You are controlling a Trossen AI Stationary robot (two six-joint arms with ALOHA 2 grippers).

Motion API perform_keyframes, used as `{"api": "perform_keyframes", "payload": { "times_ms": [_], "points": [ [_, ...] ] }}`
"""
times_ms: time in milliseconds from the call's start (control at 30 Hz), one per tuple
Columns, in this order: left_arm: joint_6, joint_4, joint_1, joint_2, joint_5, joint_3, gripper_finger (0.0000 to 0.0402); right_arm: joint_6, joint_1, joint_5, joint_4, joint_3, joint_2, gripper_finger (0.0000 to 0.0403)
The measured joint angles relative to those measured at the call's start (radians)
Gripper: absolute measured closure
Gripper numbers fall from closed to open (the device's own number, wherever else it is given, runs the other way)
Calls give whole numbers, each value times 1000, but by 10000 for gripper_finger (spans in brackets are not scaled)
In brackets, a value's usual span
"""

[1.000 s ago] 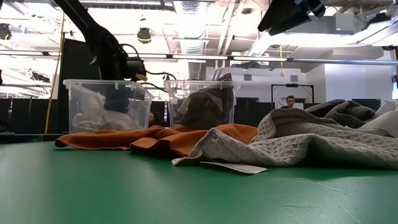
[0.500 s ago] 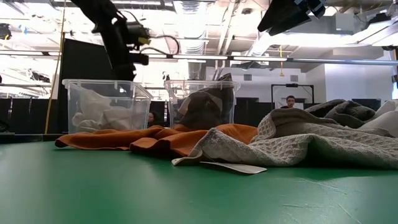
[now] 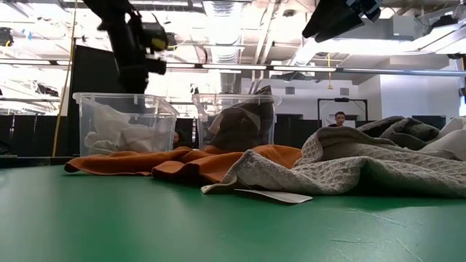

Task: Sort towels by color in basket
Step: Put the orange towel into the right transparent bin

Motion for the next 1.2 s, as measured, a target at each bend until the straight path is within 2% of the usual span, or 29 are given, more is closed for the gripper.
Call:
{"api": "perform_keyframes", "payload": {
  "times_ms": [167,267,433,633,800,967,1067,1200],
  "points": [
    [-18,4,-65,-137,-47,45,219,-11,-21,-1,0,0,0,122],
    [-48,8,-125,-229,-3,55,219,-17,-28,-32,-2,0,0,122],
    [-160,8,-266,-339,81,49,219,-36,-27,-169,0,0,0,122],
    [-265,3,-493,-349,27,48,219,-37,-27,-219,30,-2,12,122],
    [-307,6,-642,-312,-51,47,219,-206,-32,-242,259,-53,110,122],
    [-336,116,-735,-299,-80,-31,219,-266,-28,-302,420,-73,280,122],
    [-344,219,-768,-298,-80,-99,219,-274,-48,-349,454,-57,363,122],
    [-372,263,-814,-298,-100,-137,219,-346,-74,-425,507,-21,465,122]
  ]
}}
